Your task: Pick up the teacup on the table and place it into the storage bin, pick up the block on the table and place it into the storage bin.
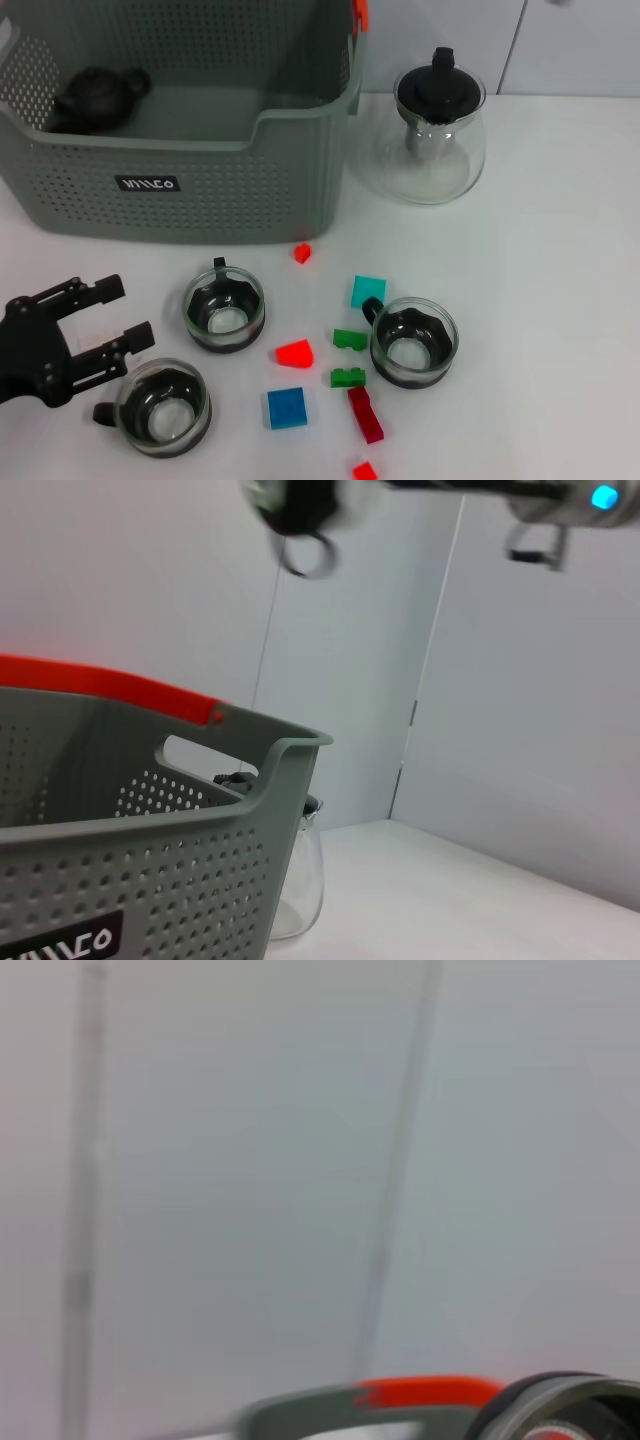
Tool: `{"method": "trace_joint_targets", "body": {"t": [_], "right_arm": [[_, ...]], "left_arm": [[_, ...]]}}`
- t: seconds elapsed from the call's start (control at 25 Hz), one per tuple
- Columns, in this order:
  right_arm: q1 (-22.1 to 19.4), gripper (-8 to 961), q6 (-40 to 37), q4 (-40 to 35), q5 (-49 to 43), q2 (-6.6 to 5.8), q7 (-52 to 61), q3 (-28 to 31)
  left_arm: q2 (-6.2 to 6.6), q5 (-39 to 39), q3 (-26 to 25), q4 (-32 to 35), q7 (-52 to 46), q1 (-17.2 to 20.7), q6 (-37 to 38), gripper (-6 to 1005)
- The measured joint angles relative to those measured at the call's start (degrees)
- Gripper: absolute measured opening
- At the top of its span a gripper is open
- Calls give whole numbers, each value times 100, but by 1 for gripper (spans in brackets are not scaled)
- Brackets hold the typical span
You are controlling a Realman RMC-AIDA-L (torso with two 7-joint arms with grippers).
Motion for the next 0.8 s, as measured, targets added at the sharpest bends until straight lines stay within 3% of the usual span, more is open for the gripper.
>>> {"method": "trace_joint_targets", "body": {"t": [0.16, 0.28, 0.4, 0.6, 0.8], "right_arm": [[1254, 54, 1420, 1760, -232, 1, 122, -324], [2411, 54, 2348, 3699, -251, -10, 76, -269], [3166, 54, 3048, 5007, -256, 39, 59, -383], [3498, 54, 3448, 5675, -196, 125, 315, -625], [3378, 54, 3379, 5790, -192, 116, 418, -657]], "left_arm": [[-7, -6, -2, -45, 10, 2, -5, 724], [-16, -6, -1, -54, 8, 14, -11, 724], [-36, -6, -4, -66, 8, 26, -27, 723], [-90, 11, -2, -88, -7, 27, -71, 723], [-115, 35, 5, -188, 3, 33, -83, 725]]}}
